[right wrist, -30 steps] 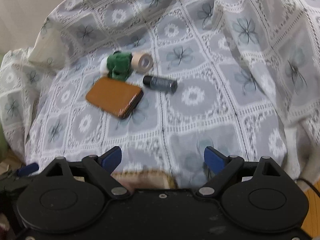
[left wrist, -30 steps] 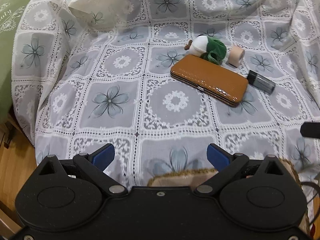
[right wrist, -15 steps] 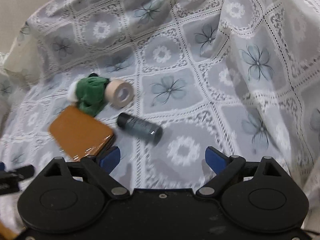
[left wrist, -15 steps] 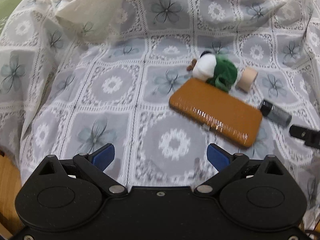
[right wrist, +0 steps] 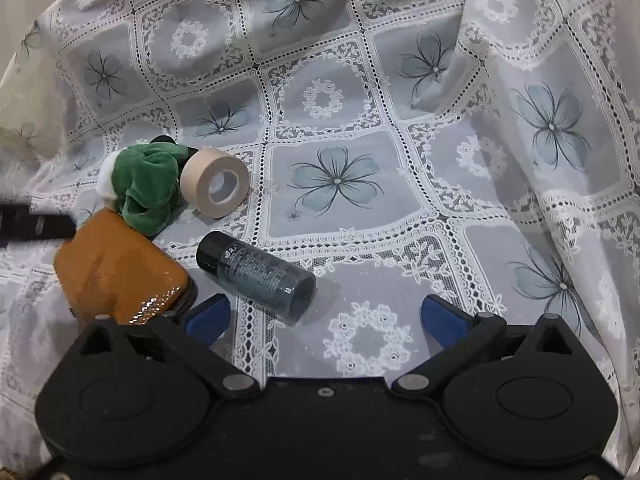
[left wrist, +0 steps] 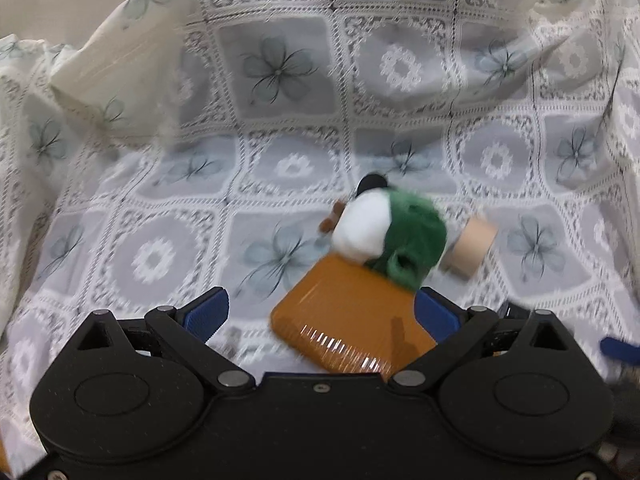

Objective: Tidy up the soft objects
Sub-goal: 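Reach the left tool to the white-green plush toy and close on it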

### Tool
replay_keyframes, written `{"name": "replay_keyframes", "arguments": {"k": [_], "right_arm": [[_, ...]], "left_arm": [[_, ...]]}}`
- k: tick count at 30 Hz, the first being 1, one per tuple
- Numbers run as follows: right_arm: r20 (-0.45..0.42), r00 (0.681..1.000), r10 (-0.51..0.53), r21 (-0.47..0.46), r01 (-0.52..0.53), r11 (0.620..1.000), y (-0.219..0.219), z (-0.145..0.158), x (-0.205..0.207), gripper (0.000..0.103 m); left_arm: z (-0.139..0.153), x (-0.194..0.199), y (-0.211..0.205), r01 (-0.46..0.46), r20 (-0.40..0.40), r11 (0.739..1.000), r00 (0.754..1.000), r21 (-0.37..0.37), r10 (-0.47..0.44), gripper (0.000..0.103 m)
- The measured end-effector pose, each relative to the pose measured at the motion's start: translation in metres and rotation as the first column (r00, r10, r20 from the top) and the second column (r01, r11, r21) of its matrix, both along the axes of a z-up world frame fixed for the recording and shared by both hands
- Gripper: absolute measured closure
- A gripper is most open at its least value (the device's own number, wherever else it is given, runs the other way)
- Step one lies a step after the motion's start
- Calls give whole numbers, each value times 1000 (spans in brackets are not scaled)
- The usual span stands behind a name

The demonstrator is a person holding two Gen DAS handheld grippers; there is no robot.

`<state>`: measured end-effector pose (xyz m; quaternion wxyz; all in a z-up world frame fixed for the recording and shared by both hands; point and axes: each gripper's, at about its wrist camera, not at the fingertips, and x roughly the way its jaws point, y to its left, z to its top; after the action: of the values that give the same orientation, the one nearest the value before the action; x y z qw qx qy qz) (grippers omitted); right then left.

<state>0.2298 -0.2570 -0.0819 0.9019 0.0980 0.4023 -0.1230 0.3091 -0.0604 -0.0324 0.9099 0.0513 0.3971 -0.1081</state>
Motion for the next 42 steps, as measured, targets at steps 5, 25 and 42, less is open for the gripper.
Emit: {"name": "replay_keyframes", "arguments": {"k": [5, 25, 42], "right_arm": [[-8, 1000, 12, -85, -12, 996, 12, -6, -1, 0], [-15, 1000, 13, -97, -14, 995, 14, -8, 1, 0], [-54, 997, -58, 73, 62, 995, -2, 9, -2, 1]], "left_arm": [[-2, 18, -19, 29, 21, 1000, 999, 2, -29, 4], [-30, 64, -52, 76, -3, 995, 997, 69, -76, 20], [2, 47, -35, 151, 49, 988, 988, -43, -149, 41]]}}
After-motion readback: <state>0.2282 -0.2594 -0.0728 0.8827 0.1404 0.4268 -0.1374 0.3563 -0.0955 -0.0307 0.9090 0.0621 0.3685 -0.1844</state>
